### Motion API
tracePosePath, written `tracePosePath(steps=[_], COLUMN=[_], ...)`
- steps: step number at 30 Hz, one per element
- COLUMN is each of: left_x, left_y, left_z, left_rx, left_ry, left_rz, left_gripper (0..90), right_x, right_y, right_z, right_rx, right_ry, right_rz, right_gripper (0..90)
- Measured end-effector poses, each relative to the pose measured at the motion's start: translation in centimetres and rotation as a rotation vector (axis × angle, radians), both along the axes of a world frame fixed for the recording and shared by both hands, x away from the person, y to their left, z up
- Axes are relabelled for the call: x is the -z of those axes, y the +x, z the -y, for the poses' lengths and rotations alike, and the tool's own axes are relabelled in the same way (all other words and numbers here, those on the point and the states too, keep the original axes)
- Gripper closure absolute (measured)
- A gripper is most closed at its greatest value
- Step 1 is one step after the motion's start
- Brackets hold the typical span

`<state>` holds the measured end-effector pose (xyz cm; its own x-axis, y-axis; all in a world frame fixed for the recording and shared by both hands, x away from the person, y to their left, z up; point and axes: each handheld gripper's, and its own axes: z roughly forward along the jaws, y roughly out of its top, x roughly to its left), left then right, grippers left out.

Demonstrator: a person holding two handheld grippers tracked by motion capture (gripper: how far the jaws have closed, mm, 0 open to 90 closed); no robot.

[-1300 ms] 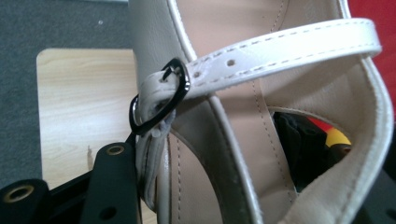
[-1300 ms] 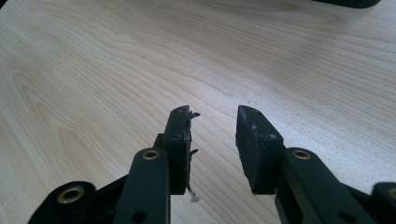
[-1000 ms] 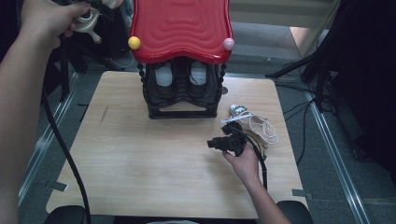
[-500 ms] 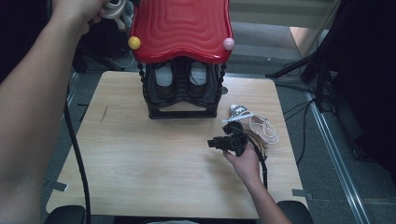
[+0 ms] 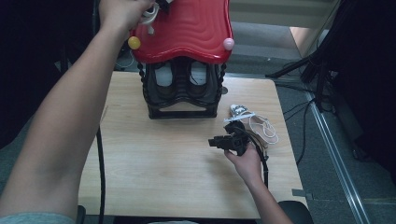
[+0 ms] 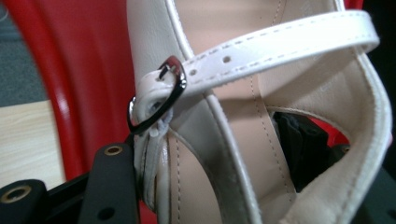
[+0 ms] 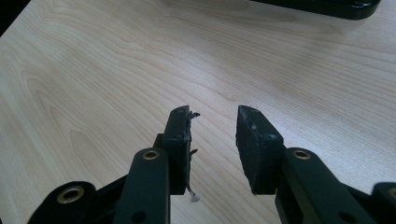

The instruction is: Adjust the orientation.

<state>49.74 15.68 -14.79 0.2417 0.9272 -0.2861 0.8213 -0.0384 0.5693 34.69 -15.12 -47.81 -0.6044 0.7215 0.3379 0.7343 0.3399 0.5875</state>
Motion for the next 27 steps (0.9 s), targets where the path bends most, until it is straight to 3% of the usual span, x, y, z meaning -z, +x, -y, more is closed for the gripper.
tracePosePath(steps=[8, 11, 14, 18, 21, 24, 27], left_x=[1.1, 1.5, 2.0, 2.4, 2.6, 2.7, 2.7], left_y=[0.4, 0.4, 0.6, 0.6, 0.6, 0.6, 0.6], left_z=[1.1, 1.5, 1.9, 2.1, 2.3, 2.3, 2.2], left_rx=[-0.051, -0.054, -0.051, -0.055, -0.042, -0.031, -0.014], left_ry=[0.021, 0.044, 0.043, 0.039, 0.057, 0.021, 0.013], left_rz=[0.037, 0.037, 0.019, 0.025, 0.023, 0.026, 0.024], left_gripper=[42.5, 42.2, 42.0, 40.8, 37.1, 32.6, 30.6], right_x=[-0.1, -0.1, -0.1, -0.1, -0.1, -0.1, -0.1], right_y=[0.0, 0.0, -0.1, -0.1, -0.1, -0.1, -0.1], right_z=[0.2, 0.2, 0.1, 0.1, 0.1, 0.1, 0.1], right_rx=[-0.001, -0.001, 0.0, 0.0, 0.0, 0.001, -0.002], right_ry=[0.004, 0.003, 0.004, 0.003, 0.003, 0.003, 0.002], right_rz=[0.004, 0.004, 0.004, 0.004, 0.006, 0.004, 0.006], right_gripper=[66.9, 66.9, 66.9, 66.9, 66.9, 66.9, 66.9])
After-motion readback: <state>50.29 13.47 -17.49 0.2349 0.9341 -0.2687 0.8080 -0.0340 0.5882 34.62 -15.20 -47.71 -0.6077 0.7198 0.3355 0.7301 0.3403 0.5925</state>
